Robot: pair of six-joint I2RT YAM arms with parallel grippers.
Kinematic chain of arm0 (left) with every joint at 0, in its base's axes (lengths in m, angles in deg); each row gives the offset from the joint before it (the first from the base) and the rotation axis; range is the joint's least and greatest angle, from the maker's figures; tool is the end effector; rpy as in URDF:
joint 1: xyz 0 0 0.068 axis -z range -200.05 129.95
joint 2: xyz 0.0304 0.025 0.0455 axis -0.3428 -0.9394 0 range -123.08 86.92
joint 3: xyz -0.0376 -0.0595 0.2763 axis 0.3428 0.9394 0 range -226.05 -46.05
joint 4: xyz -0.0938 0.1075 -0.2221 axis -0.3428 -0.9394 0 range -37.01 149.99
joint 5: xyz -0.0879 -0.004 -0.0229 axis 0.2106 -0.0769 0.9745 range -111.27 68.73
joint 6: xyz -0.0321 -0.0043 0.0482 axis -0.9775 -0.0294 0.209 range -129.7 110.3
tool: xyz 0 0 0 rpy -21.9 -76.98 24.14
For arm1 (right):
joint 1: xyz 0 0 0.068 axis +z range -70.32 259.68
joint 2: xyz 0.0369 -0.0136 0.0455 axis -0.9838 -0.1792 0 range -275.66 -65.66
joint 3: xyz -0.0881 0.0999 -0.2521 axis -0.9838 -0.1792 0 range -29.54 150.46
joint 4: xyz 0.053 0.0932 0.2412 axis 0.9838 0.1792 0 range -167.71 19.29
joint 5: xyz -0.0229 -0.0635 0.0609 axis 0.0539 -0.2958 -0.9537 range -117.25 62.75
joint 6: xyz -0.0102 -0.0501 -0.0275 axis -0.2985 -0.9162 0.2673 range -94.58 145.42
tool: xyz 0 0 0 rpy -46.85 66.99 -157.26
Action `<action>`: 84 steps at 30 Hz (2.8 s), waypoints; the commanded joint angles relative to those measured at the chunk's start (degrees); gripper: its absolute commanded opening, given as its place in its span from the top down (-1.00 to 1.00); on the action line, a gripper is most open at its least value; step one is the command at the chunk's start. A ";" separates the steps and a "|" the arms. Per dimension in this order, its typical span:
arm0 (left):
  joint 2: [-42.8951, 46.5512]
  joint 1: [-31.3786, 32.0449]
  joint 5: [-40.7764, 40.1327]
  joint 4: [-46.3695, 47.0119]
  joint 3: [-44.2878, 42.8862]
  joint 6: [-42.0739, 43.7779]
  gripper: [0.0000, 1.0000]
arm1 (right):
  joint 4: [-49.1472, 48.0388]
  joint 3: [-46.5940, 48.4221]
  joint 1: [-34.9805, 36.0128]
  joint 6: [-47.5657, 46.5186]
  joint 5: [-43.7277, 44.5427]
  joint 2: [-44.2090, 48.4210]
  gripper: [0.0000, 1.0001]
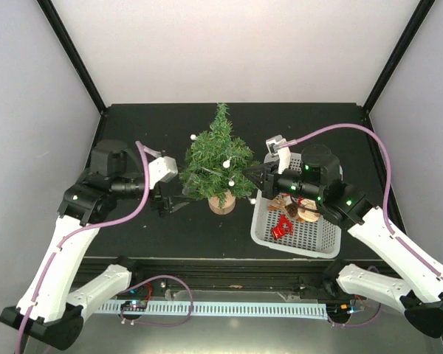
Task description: Decorate the small christmas tree
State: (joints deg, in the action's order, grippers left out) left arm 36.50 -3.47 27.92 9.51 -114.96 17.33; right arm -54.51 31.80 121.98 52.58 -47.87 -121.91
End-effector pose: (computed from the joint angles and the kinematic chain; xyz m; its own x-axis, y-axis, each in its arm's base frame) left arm 0.1304 -0.0715 0.4085 -0.0879 0.3361 -0.9377 0.9449 0.3262 0.0283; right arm 0.1491 0.1556 0.3903 -0.6049 0.0270 -0.7958 -0.6759 0.5109 0.5311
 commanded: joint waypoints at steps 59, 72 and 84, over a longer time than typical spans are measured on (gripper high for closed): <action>-4.92 16.41 -0.82 5.17 3.75 7.07 0.97 | -27.16 -8.07 0.26 21.68 -14.97 -2.93 0.98; 1.81 7.02 -8.88 3.54 -2.59 9.83 0.97 | -26.67 -7.27 0.28 20.14 -15.54 -2.81 0.61; 0.17 -6.41 -6.97 6.85 -12.21 6.89 0.97 | -21.57 -4.59 0.11 16.28 -12.33 -0.70 0.27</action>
State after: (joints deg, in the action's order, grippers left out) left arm 37.60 -4.98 20.30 13.79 -122.26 26.05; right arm -78.00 24.98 122.16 71.57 -62.27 -125.03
